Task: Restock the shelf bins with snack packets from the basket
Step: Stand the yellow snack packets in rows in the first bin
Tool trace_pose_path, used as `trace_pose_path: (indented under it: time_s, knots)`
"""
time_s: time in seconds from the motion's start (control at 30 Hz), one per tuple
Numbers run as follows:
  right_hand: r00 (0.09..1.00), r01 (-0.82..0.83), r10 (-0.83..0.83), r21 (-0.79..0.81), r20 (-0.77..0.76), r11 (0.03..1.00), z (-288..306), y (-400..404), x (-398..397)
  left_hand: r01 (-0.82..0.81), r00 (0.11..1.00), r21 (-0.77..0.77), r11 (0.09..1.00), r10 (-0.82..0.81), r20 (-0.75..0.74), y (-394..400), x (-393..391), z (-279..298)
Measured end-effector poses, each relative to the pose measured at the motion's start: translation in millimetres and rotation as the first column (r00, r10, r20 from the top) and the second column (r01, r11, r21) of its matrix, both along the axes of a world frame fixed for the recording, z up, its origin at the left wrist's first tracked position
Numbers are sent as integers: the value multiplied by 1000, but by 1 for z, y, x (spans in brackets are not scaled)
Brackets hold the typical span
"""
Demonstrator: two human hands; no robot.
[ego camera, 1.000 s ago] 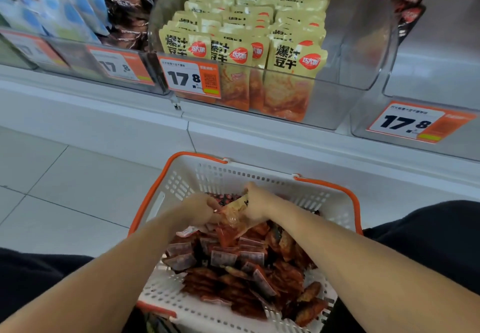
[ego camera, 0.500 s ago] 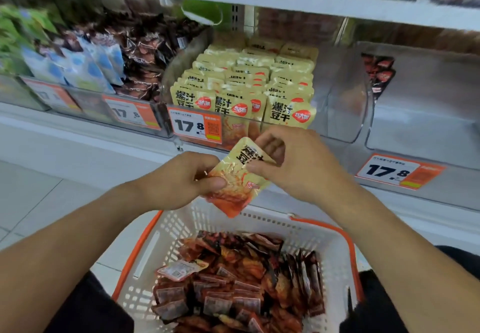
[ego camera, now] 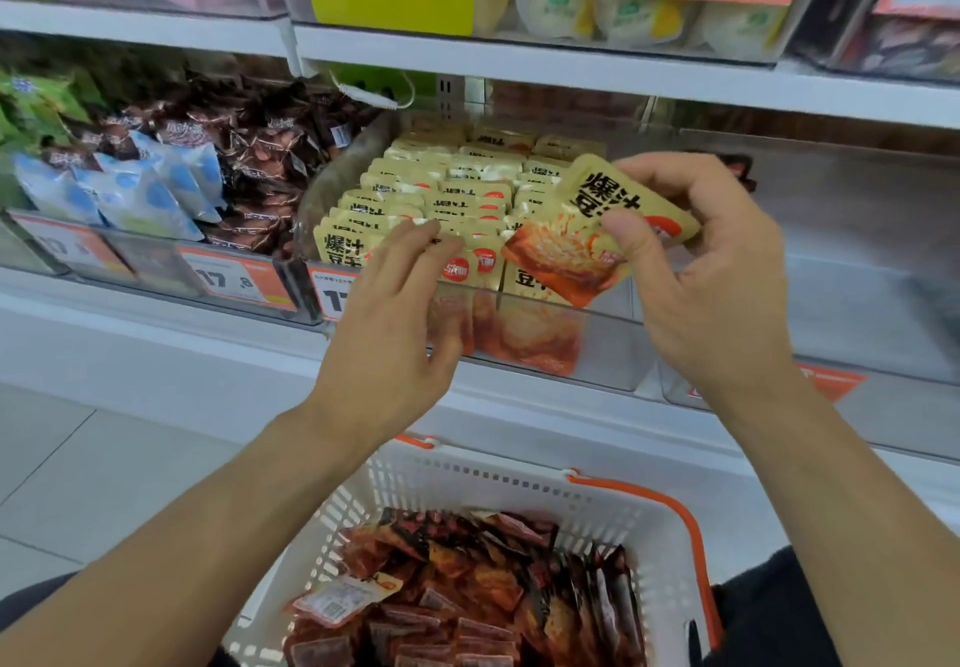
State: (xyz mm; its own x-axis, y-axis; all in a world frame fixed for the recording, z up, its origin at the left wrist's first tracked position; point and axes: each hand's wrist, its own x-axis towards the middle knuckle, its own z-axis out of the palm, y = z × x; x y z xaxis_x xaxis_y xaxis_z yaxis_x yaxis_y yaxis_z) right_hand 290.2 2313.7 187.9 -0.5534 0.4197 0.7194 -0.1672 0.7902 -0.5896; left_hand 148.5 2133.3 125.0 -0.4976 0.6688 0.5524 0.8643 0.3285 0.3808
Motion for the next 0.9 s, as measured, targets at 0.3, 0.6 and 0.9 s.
trace_pose_path:
  time_s: [0.3,0.6,0.9]
  knots:
    - [991,58,-74,137,114,989,-25,10,-20,-21,1000,-121,992,21,-1,10,3,-12]
    - [924,190,-222,129,313,973,-51,6,-33,-10,1000,-120,993,8,-19,6,0,-15]
    - [994,-97,86,164,70,982,-59,-60,-29,-125,974,82,989,107,199,-19,16,-15]
